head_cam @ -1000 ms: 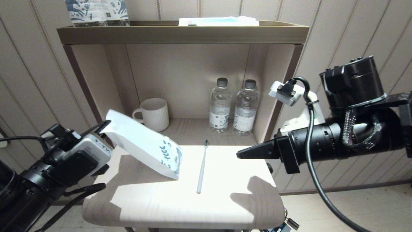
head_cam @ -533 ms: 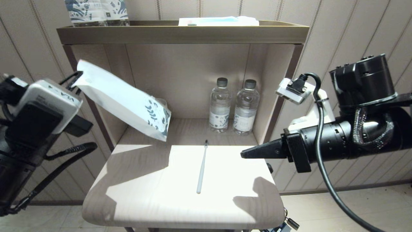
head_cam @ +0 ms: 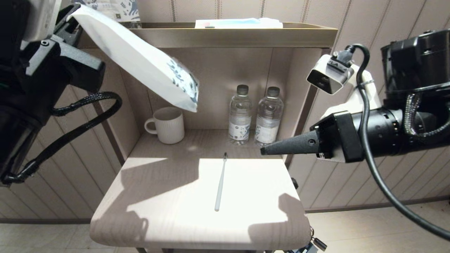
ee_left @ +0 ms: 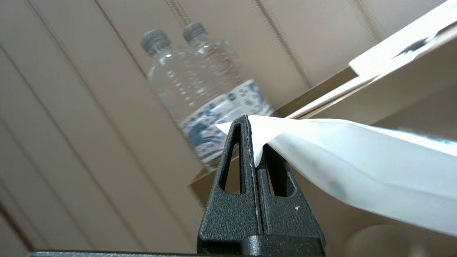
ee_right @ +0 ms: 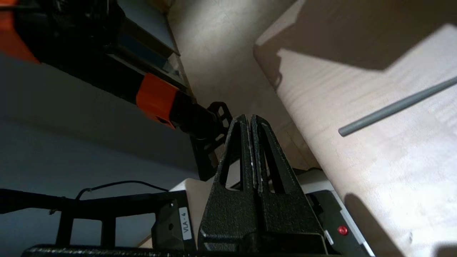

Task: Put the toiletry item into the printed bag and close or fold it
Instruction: Hand it to the other hand

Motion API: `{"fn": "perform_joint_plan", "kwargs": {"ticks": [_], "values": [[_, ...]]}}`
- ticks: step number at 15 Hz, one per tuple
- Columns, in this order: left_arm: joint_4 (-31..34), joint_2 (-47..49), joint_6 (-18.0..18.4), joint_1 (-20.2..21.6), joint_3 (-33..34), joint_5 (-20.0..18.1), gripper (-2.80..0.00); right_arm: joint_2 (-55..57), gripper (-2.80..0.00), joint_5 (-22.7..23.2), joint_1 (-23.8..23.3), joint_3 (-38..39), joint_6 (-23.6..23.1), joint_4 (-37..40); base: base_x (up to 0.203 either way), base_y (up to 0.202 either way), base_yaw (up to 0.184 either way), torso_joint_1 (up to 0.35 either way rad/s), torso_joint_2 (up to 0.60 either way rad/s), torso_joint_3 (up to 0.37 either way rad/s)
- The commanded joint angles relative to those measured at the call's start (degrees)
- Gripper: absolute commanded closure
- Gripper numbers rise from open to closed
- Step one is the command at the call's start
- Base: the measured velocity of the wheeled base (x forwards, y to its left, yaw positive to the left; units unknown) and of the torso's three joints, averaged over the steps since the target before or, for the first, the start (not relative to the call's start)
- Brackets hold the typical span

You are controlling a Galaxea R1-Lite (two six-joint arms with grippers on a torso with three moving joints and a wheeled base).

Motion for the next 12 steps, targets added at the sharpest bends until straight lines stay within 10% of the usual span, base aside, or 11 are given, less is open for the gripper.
{"fn": "perform_joint_plan", "kwargs": {"ticks": [1,12], "values": [[0.5,1.2,-0.4,-3.6,-2.5,2.7,0.00,-0.5,0.00,1.0,0.0,-1.0,1.7,-1.1,0.000,0.000,0.000,0.000,0.00,0.000],[12.4,-7.1,-1.8,-6.3,-12.8,10.8,0.00,3.6,0.00,14.8,-8.4,-14.0,11.4,-1.5,0.000,0.000,0.000,0.000,0.00,0.000]]}}
